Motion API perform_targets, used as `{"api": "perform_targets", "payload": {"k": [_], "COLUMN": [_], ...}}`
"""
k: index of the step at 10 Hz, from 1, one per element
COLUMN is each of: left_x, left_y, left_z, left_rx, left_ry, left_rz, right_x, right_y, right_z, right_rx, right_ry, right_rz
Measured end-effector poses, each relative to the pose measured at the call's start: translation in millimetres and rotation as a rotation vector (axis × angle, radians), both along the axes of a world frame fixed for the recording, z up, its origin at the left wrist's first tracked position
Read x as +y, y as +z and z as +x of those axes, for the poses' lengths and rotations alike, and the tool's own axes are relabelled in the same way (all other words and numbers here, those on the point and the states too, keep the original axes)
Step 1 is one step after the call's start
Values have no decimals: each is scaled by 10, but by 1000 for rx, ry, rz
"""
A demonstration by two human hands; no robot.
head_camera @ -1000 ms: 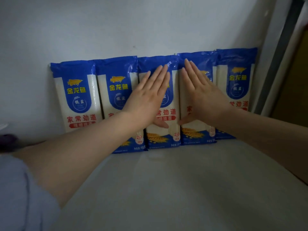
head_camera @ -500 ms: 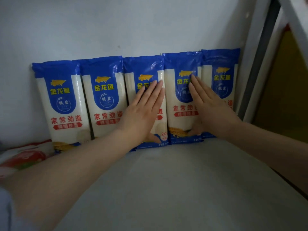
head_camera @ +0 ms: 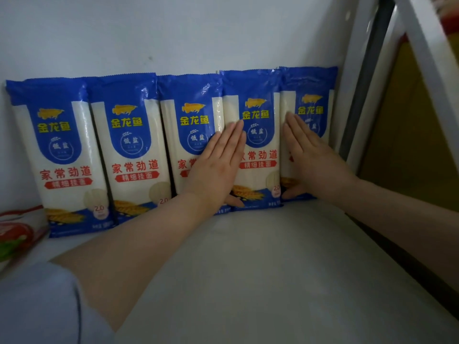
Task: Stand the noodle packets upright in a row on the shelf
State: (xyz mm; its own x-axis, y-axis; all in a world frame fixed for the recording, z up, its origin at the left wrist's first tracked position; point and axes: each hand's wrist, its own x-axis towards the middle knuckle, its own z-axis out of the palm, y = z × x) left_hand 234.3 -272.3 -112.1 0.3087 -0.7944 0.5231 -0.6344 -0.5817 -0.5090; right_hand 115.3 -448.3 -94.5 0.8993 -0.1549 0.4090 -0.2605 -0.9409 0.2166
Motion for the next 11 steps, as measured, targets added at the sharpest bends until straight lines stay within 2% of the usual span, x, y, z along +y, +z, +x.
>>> {"api": "perform_targets", "payload": {"k": [1, 2, 4, 7, 9, 10, 11], "left_x": [222, 560, 884, 1266, 1667, 1780, 1903], "left_y": [-32, -83, -89, -88, -202, -254, -283], "left_z": [54, 155, 336, 251, -61, -283, -496], "left_rx": [-95, -104, 9, 15, 323, 482, 590], "left_ry": [18, 77, 182, 122, 265, 255, 193], "left_rz": [-48, -30, 7, 1, 49, -13, -20], "right_x": [108, 257, 323, 475, 849, 996, 1091], "right_y": [-37, -84, -20, -124, -241, -304, -341], "right_z": [-47, -24, 116, -141, -355, -433, -597], "right_rx": [-13, -8, 54, 95, 103, 93, 181], "right_ry": [31, 79, 26, 1, -39, -98, -66], "right_rz": [4, -51, -81, -24, 145, 275, 359]}}
